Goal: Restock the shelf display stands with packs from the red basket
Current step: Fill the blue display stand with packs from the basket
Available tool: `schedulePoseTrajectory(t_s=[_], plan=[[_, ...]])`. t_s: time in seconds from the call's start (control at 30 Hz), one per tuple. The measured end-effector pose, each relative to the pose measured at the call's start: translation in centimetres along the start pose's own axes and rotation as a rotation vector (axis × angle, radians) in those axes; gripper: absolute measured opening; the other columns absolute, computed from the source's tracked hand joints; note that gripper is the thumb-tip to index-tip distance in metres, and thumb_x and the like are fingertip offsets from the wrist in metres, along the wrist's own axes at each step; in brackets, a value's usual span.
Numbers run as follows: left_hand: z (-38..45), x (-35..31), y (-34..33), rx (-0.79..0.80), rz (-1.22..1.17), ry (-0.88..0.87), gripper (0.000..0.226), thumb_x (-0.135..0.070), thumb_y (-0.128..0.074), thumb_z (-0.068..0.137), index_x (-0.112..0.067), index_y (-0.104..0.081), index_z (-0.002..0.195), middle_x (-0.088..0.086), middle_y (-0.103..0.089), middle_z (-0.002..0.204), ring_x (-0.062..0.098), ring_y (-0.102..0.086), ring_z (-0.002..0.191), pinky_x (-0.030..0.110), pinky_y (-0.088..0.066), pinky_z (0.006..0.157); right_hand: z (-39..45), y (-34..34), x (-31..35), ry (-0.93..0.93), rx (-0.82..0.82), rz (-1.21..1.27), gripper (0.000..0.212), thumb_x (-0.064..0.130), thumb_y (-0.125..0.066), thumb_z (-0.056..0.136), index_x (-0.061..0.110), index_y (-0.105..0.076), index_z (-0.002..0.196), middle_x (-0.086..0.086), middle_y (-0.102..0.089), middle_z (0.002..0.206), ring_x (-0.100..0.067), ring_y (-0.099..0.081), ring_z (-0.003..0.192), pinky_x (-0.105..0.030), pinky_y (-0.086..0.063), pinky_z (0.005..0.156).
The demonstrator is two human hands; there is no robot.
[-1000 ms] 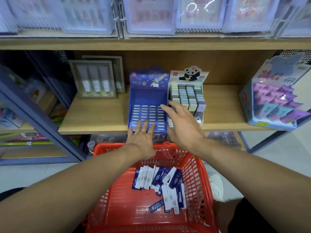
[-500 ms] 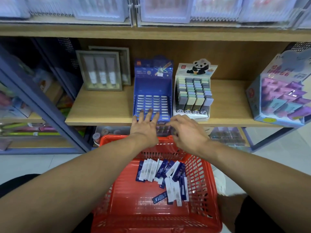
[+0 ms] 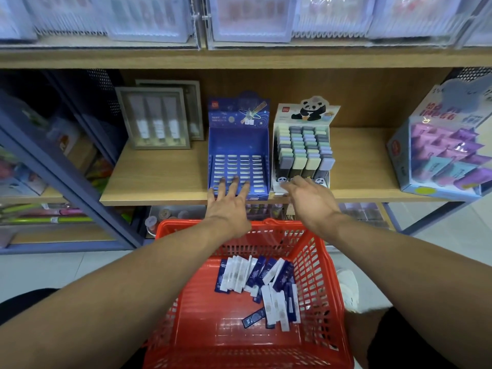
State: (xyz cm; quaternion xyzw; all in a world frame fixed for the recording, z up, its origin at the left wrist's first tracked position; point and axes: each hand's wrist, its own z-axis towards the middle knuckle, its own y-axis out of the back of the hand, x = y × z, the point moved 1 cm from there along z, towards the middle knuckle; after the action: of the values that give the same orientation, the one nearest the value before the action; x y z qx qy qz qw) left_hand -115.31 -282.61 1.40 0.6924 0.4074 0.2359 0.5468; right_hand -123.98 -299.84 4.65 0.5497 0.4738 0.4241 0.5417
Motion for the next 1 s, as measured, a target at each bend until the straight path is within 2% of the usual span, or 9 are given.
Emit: schedulePoseTrajectory(t_s=[0.1,0.17,0.27,0.4,0.5,0.6,0.7,0.9,1.0], plan=[[0.0,0.1,0.1,-0.003,0.007,0.003,0.107,-0.04,-0.068,0.087,-0.032,0.011,0.159,0.0,0.017,0.167,0.031,0.015,0.153,0.055,0.004,0.123,0.6,1.1,1.1,0.126,-0.029,-0.124,0.071,-0.01,-0.055,0.083,0.021,-0.044,0.146,-0.005,-0.05,0.125,-0.024,-0.049,0.112,-0.037,-0.049,0.085],[0.0,0.4,0.3,-0.01,0.017,0.011,0.104,-0.042,-0.066,0.088,-0.032,0.009,0.159,0.0,0.016,0.167,0.031,0.013,0.154,0.055,0.0,0.124,1.1,1.7,1.7,0.138,0.031,-0.165,0.064,-0.008,-0.055,0.085,0.023,-0.047,0.141,-0.006,-0.051,0.121,-0.025,-0.054,0.101,-0.037,-0.044,0.069],[-0.1,1.2,0.5,-0.021,0.021,0.027,0.101,-0.046,-0.063,0.089,-0.031,0.008,0.16,0.0,0.015,0.168,0.031,0.012,0.154,0.054,-0.002,0.124,2.1,2.2,2.3,0.154,0.113,-0.209,0.065,-0.008,-0.053,0.086,0.024,-0.046,0.142,-0.007,-0.055,0.115,-0.027,-0.054,0.074,-0.036,-0.04,0.06],[0.0,1.6,0.4,-0.016,-0.003,0.02,0.105,-0.047,-0.065,0.088,-0.031,0.01,0.159,0.001,0.016,0.167,0.031,0.014,0.154,0.055,0.001,0.123,2.8,2.6,3.0,0.161,0.147,-0.36,0.038,0.001,-0.048,0.094,0.019,-0.057,0.126,-0.005,-0.061,0.108,-0.026,-0.055,0.074,-0.036,-0.036,0.059],[0.2,1.5,0.2,-0.021,-0.001,0.021,0.107,-0.048,-0.066,0.088,-0.031,0.012,0.159,0.002,0.017,0.167,0.032,0.015,0.153,0.056,0.002,0.123,2.9,2.7,3.5,0.171,0.155,-0.448,0.026,0.004,-0.047,0.096,0.018,-0.06,0.113,-0.001,-0.066,0.098,-0.023,-0.053,0.071,-0.034,-0.035,0.058],[0.3,1.3,0.1,-0.013,-0.005,0.026,0.106,-0.048,-0.065,0.089,-0.03,0.013,0.159,0.002,0.017,0.167,0.033,0.016,0.153,0.056,0.003,0.122,2.9,2.5,3.6,0.175,0.127,-0.486,0.024,0.005,-0.047,0.096,0.019,-0.066,0.102,0.002,-0.065,0.087,-0.023,-0.058,0.072,-0.031,-0.035,0.057],[0.4,1.1,0.1,-0.024,-0.007,0.024,0.106,-0.048,-0.065,0.088,-0.03,0.012,0.159,0.002,0.017,0.167,0.032,0.016,0.153,0.056,0.003,0.122,2.9,2.5,3.0,0.174,0.112,-0.492,0.025,0.005,-0.049,0.095,0.02,-0.068,0.095,0.002,-0.068,0.09,-0.023,-0.065,0.079,-0.031,-0.038,0.061],[0.5,1.2,0.1,-0.035,-0.006,-0.016,0.106,-0.044,-0.067,0.087,-0.032,0.009,0.159,-0.001,0.015,0.168,0.03,0.015,0.153,0.054,0.003,0.123,2.6,2.7,2.1,0.219,0.128,-0.498,0.023,0.004,-0.052,0.092,0.02,-0.063,0.08,0.001,-0.066,0.079,-0.025,-0.055,0.067,-0.031,-0.04,0.061],[0.5,1.2,0.0,-0.036,-0.015,-0.019,0.104,-0.044,-0.066,0.087,-0.032,0.008,0.16,0.0,0.014,0.168,0.03,0.015,0.154,0.054,0.003,0.123,2.6,3.1,1.7,0.236,0.121,-0.461,0.021,0.003,-0.055,0.09,0.02,-0.061,0.078,0.0,-0.059,0.074,-0.025,-0.053,0.067,-0.032,-0.04,0.063]])
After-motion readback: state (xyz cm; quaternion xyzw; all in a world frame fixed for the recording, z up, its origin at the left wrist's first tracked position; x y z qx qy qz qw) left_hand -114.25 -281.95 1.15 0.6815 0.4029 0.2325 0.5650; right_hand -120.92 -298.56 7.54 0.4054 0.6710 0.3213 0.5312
